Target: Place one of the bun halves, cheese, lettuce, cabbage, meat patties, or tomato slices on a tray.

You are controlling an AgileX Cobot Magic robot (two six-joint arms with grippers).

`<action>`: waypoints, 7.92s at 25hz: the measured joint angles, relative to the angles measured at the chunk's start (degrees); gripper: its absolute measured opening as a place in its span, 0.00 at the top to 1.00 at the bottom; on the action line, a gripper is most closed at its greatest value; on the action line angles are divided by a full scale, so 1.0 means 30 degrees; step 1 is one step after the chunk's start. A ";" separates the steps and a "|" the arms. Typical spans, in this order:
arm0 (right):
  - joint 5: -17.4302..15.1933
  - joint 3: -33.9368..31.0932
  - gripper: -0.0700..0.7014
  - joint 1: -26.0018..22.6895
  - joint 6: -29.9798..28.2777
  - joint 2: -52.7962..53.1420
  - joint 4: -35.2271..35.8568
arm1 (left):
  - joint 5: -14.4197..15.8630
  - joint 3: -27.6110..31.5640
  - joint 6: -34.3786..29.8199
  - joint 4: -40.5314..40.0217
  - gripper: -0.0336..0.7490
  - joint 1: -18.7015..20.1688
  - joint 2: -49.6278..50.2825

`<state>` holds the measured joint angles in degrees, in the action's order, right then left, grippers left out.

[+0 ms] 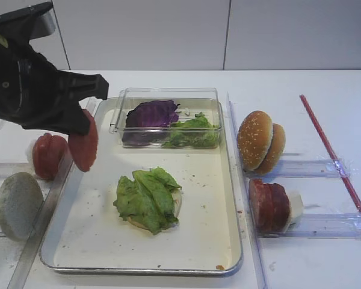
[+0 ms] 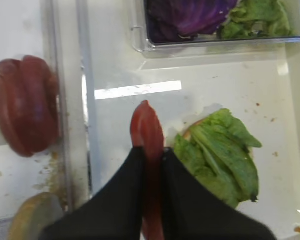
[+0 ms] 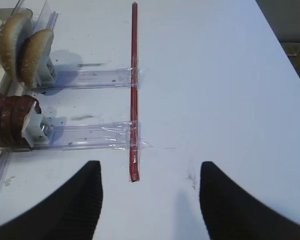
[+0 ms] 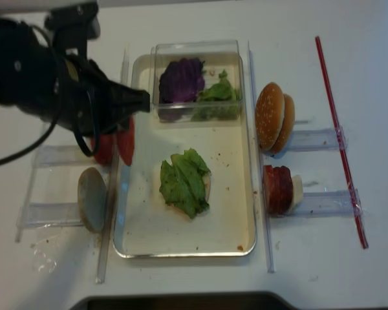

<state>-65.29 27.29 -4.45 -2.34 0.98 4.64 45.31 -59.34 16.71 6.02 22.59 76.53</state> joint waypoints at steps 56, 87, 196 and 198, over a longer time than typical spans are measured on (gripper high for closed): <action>0.0030 -0.0018 0.33 0.0000 0.0043 0.0000 -0.0027 | 0.4939 0.3170 -2.3162 2.3339 0.89 -0.4049 0.7247; 0.0030 -0.0045 0.33 0.0000 0.0043 0.0000 -0.0027 | 0.4284 0.3170 -2.3868 2.3641 0.57 -0.4049 0.8231; -0.0009 -0.0045 0.33 0.0000 0.0286 0.0000 -0.0071 | 0.8877 -0.6990 -0.6845 -0.2360 0.40 -0.4049 -0.3915; 0.0026 -0.0045 0.33 0.0000 0.0286 0.0000 -0.0071 | 0.8930 -0.6990 -0.6839 -0.2360 0.40 -0.4049 -0.4604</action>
<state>-65.21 27.15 -4.45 -1.48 0.98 4.43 72.10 -80.31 -3.80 -1.06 10.44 62.72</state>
